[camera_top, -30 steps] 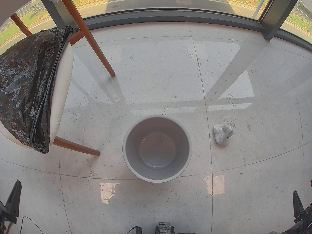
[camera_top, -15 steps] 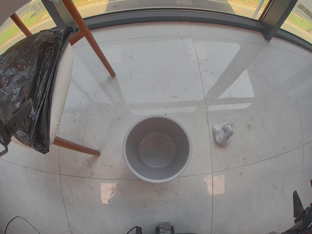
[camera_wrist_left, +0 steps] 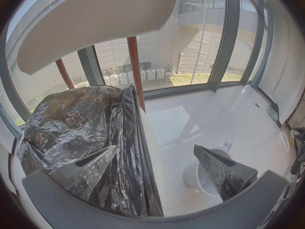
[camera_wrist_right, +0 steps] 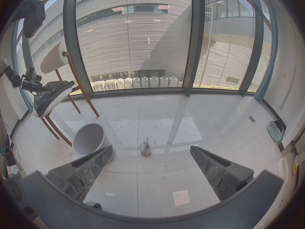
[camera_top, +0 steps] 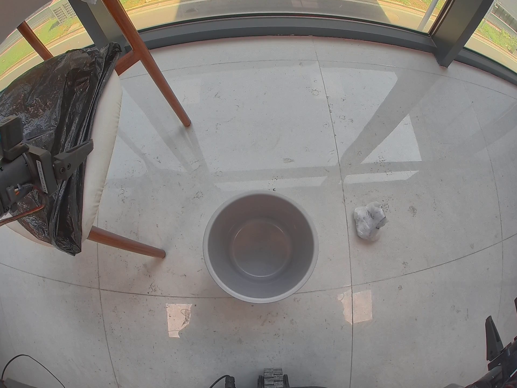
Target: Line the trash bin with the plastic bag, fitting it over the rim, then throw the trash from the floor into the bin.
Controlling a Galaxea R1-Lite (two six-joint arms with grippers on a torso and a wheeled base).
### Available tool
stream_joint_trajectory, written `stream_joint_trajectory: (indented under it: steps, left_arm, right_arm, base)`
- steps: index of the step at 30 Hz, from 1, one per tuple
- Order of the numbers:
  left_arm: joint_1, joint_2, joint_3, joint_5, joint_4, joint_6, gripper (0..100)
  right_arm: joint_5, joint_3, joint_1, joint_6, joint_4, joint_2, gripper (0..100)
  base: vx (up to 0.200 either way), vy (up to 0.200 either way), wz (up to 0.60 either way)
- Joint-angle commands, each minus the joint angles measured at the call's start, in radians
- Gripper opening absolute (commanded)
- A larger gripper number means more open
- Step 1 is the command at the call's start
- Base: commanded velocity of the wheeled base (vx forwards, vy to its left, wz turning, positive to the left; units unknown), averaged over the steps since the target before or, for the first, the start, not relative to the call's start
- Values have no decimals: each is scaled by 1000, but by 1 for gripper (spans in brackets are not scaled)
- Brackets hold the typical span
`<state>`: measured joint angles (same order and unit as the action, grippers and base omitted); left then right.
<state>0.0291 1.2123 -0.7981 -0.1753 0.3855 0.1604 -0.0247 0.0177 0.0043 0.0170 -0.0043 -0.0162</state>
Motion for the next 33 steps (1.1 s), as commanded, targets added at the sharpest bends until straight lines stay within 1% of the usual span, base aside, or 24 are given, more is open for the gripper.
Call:
stream_joint_trajectory:
  steps: [1,4,7,13,15,21,33]
  left_arm:
    - [0,84,-30,0,3,13,100]
    - [0,130,-62,8,42,14,100]
    - [0,177,-79,37,105,19,100]
    - [0,220,-101,60,144,39,100]
    - [0,240,-110,82,161,41,100]
    - [2,288,-141,82,216,47,100]
    - [2,306,-142,79,227,44,100]
  right_arm:
    - [0,-18,0,0,0,13,100]
    - [0,-18,0,0,0,13,100]
    - [0,-18,0,0,0,13,100]
    - [0,-18,0,0,0,13,100]
    - [0,-18,0,0,0,13,100]
    - [0,-18,0,0,0,13,100]
    - [0,-18,0,0,0,13,100]
  base:
    - [0,0,0]
    - [0,0,0]
    - [0,0,0]
    - [0,0,0]
    - [0,0,0]
    - [0,0,0]
    - [0,0,0]
